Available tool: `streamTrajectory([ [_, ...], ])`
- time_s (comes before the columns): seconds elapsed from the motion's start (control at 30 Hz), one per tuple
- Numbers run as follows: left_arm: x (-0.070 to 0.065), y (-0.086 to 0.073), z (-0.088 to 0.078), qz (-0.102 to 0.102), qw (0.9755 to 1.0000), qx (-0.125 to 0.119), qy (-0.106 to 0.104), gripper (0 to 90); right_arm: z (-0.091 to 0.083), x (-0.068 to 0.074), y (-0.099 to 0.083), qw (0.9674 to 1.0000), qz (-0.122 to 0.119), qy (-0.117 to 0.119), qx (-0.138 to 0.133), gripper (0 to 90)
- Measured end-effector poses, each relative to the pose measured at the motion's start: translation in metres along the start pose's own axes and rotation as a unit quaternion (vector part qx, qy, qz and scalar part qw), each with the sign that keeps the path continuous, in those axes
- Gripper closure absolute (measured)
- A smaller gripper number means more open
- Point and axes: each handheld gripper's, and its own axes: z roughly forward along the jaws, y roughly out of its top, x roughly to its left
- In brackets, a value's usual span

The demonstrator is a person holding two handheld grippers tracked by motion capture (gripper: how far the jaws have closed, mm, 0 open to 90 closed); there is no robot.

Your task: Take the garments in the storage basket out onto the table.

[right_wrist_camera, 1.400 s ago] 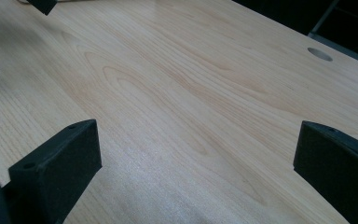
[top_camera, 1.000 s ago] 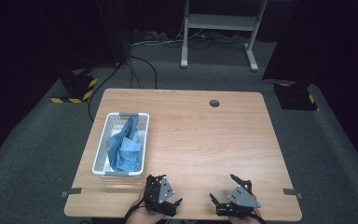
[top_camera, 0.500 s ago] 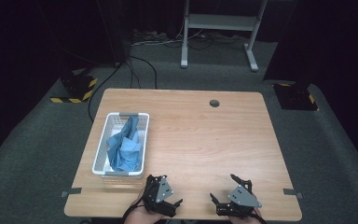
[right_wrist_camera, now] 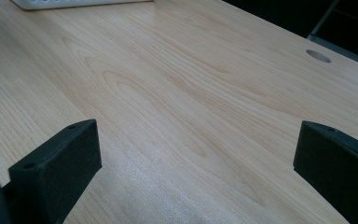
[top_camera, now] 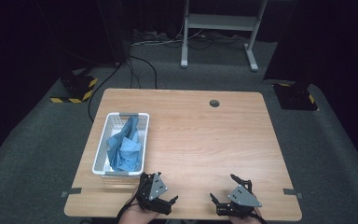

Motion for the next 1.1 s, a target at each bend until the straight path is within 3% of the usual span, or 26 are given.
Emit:
streamTrajectory([
  [0.6, 0.024, 0.011, -0.032, -0.015, 0.9978, -0.026, 0.059, 0.7, 0.000, 0.000, 0.000, 1.0000, 0.000, 0.001, 0.000, 0.3],
  [1.1, 0.062, 0.014, -0.049, -0.029, 0.9935, -0.019, 0.108, 0.8, 0.000, 0.000, 0.000, 1.0000, 0.001, 0.001, -0.001, 0.3],
])
